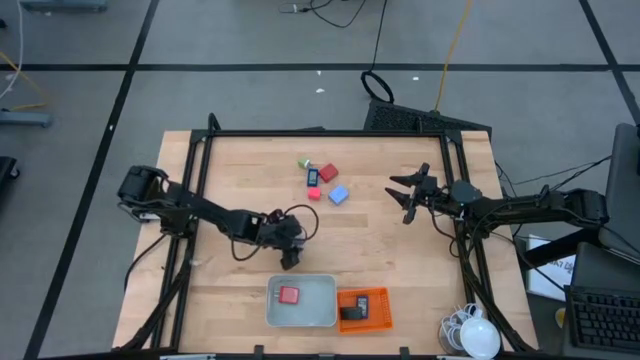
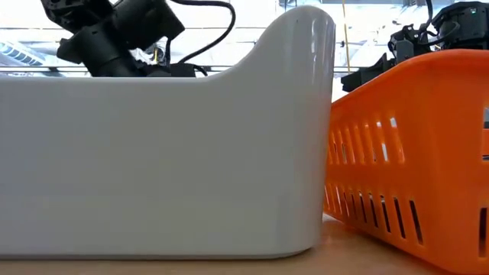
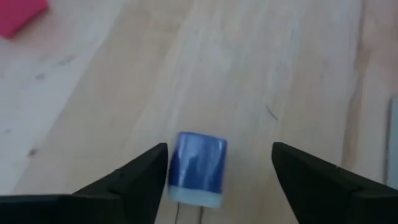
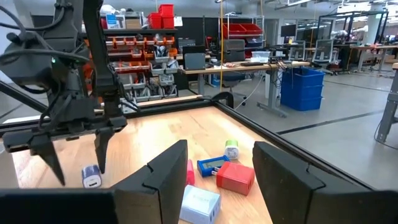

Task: Pick & Place Office items
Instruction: Put the white violet charger adapter into the gray bin

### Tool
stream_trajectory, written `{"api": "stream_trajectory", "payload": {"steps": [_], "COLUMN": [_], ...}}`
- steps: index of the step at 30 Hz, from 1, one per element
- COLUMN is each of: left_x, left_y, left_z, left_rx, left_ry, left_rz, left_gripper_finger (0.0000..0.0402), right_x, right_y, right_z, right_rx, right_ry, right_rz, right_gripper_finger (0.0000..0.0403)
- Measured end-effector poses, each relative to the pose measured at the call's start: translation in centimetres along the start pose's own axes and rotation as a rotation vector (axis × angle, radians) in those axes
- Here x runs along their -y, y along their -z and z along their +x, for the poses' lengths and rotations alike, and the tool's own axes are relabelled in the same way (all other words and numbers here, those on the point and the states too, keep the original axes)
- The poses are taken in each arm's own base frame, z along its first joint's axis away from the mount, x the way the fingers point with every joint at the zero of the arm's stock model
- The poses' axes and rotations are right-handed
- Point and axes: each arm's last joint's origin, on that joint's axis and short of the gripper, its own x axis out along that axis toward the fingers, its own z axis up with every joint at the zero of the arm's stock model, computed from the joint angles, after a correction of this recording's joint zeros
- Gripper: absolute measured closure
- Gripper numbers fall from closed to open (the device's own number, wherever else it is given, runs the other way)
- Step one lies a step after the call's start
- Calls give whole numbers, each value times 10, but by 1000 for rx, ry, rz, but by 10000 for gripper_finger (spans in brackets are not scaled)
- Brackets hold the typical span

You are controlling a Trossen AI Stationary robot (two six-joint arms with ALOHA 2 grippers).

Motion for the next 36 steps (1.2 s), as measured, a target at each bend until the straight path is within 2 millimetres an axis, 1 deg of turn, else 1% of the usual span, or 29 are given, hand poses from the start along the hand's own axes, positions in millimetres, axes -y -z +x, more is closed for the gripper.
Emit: {"api": "stream_trajectory", "payload": {"steps": [3,6,10,14,17,22,29,36], "left_x": [0,-3,-13,-26,-33,-39,-43,-51], "left_y": [3,4,5,4,3,1,0,-4], "left_z": [0,0,-1,-1,-1,0,2,3], "left_rx": [-17,-7,11,14,16,19,-32,-18], "left_ry": [-21,-94,-242,-383,-431,-434,-356,-368], "left_rz": [20,42,60,37,8,-58,-112,-237], "left_gripper_finger": [95,92,92,92,92,92,92,92], "right_x": [0,0,0,0,0,0,0,0], "right_y": [0,0,0,0,0,0,0,0], "right_z": [0,0,0,0,0,0,0,0], "right_rx": [1,1,1,1,1,1,1,1], "right_ry": [0,0,0,0,0,0,0,0], "right_rz": [0,0,0,0,0,0,0,0], "right_gripper_finger": [232,232,232,232,232,232,232,232]}}
